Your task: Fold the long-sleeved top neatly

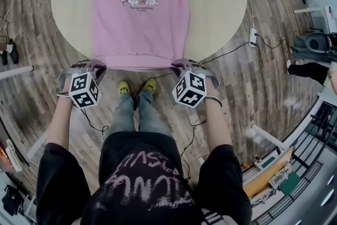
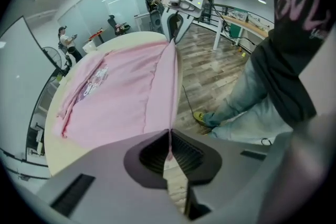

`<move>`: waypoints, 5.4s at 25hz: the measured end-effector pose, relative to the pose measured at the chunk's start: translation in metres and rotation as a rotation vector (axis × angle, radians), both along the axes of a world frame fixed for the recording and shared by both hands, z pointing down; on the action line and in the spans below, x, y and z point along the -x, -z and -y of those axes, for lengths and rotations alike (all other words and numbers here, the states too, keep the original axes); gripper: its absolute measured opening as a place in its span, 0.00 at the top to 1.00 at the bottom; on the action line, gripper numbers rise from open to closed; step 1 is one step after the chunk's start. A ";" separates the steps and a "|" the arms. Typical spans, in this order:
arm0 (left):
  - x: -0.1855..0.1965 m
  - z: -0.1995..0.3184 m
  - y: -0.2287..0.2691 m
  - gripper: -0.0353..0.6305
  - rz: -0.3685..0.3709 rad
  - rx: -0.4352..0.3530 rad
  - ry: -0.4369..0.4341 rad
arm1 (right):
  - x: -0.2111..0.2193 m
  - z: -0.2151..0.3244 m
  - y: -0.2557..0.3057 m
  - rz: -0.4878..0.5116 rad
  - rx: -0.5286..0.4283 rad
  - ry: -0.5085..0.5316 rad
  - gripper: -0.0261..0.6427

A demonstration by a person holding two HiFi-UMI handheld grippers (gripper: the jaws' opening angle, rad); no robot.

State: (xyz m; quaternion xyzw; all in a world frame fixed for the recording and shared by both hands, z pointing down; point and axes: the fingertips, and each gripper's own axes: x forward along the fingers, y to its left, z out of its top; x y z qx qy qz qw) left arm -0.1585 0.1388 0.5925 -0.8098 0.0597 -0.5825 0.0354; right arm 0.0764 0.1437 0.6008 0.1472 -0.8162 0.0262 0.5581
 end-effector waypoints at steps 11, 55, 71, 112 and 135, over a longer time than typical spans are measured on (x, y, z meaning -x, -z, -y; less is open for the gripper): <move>-0.009 -0.062 0.010 0.91 -0.007 0.218 -0.085 | -0.001 -0.061 0.017 0.077 0.217 0.104 0.91; -0.003 0.355 0.125 0.91 -0.180 0.135 -0.025 | 0.004 0.344 0.137 0.095 0.053 0.094 0.92; -0.004 0.424 0.033 0.88 -0.248 0.106 0.133 | -0.001 0.400 0.046 0.111 0.049 -0.087 0.79; -0.004 0.277 0.204 0.93 -0.931 -0.416 0.822 | -0.038 0.255 0.223 0.820 -0.540 -0.839 0.95; -0.074 0.107 0.257 0.93 -0.916 -0.504 0.717 | -0.082 0.073 0.269 0.862 -0.628 -0.868 0.95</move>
